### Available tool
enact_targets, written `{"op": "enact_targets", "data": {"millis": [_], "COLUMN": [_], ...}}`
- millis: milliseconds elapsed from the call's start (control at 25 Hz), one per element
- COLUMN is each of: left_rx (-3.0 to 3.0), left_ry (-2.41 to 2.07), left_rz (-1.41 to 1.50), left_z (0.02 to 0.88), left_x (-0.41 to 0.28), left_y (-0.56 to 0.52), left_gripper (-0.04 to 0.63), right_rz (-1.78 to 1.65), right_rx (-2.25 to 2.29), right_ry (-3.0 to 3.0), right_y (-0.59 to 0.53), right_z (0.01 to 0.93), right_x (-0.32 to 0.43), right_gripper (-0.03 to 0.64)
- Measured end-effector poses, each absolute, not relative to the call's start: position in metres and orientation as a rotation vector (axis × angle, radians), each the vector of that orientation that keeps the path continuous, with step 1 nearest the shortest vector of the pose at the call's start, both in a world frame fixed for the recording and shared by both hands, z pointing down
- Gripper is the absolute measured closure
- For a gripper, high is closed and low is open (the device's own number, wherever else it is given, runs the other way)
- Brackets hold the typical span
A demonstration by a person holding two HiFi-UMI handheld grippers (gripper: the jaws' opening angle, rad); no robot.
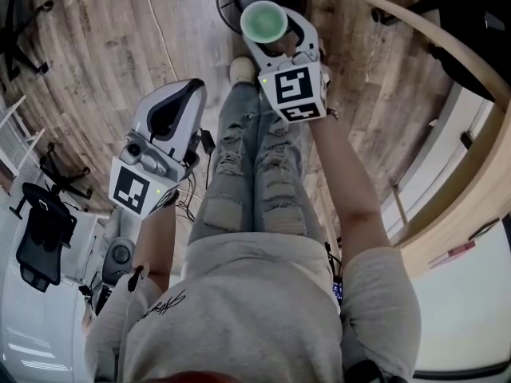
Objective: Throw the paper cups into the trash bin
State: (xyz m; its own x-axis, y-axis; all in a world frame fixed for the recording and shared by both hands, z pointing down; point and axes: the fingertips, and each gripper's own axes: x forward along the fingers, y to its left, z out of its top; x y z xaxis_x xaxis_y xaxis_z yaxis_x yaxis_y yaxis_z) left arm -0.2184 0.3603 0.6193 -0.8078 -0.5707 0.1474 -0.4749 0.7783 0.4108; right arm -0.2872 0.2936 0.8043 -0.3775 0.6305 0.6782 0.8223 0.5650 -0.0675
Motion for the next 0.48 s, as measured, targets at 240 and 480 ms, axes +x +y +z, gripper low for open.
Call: {"op": "enact_targets", "data": {"millis": [240, 480], "left_rx": [0.840, 0.851], "left_ry": [-2.673, -2.665], "left_rz": [-0.521, -0.540], "left_z": [0.631, 0.641], "left_x": [-0.212, -0.213], "left_y": [0.354, 0.348], "left_gripper": [0.592, 0.592], "right_rz": [-0.373, -0.390], "right_rx": [-1.143, -1.122], "right_ry": [-2.108, -2.093], "right_y": [0.292, 0.286], "right_z": [0.824, 0.854], "right_x": [-0.286, -0.287], "right_gripper": [0.330, 0.330]}}
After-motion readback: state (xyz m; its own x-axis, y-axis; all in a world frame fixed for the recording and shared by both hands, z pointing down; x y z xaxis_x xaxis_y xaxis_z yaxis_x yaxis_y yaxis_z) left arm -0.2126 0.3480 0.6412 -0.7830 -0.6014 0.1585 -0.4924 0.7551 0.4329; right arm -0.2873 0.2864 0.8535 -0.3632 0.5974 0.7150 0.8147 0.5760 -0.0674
